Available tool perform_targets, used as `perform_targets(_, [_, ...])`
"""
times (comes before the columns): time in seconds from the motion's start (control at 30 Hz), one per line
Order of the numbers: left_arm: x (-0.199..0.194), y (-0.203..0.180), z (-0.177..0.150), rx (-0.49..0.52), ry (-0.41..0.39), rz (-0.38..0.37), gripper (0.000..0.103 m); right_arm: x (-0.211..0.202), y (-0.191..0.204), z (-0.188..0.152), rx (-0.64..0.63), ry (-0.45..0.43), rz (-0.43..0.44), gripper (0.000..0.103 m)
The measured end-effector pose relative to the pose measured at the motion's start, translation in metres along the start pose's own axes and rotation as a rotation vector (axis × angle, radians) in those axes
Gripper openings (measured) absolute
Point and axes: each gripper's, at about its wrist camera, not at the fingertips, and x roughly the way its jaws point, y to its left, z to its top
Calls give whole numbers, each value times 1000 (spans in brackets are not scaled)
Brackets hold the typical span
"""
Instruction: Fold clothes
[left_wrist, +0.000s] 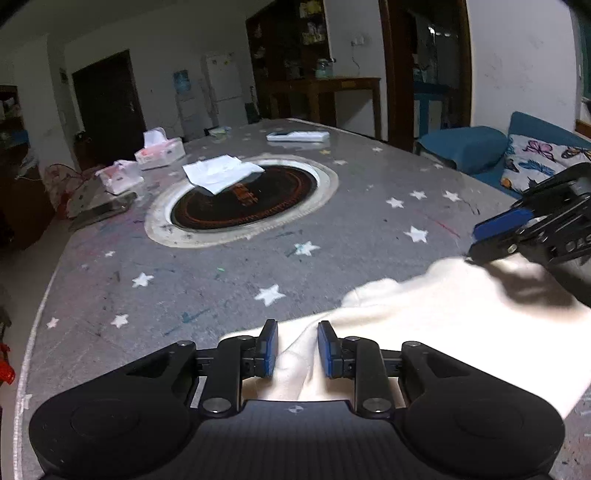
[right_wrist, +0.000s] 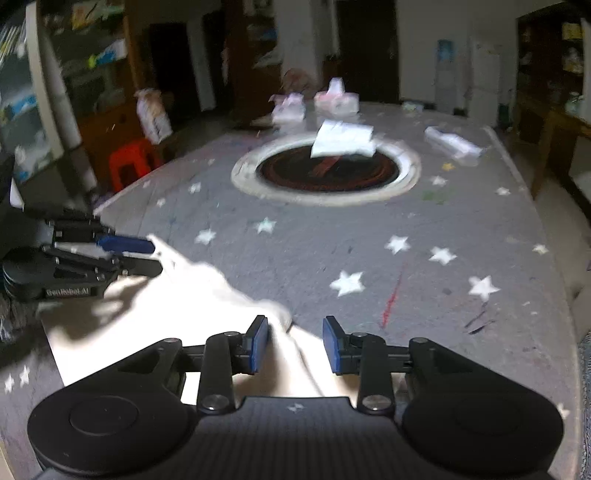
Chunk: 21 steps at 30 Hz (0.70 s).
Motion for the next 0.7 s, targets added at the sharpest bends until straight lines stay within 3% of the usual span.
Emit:
perform_targets(0.07, [0, 1, 2, -11, -4, 9, 27, -10, 7, 2, -7, -34, -3, 30])
perform_targets(0.13, [0, 2, 3, -22, -5, 14, 27, -17, 17, 3, -21, -55, 27, 22])
perform_targets(0.27, [-6, -1, 6, -41, -12, 2, 25, -4, 32, 2, -30, -18, 95, 18])
perform_targets(0.5, [-16, -20, 7, -27, -31, -123, 24, 35, 32, -1, 6, 28, 60, 16])
perform_targets(0.6, [0, -30, 7, -9, -8, -119, 25, 36, 32, 2, -5, 29, 47, 16])
perform_targets(0.7, [16, -26, 7, -57, 14, -129, 25, 38, 31, -1, -32, 23, 41, 16])
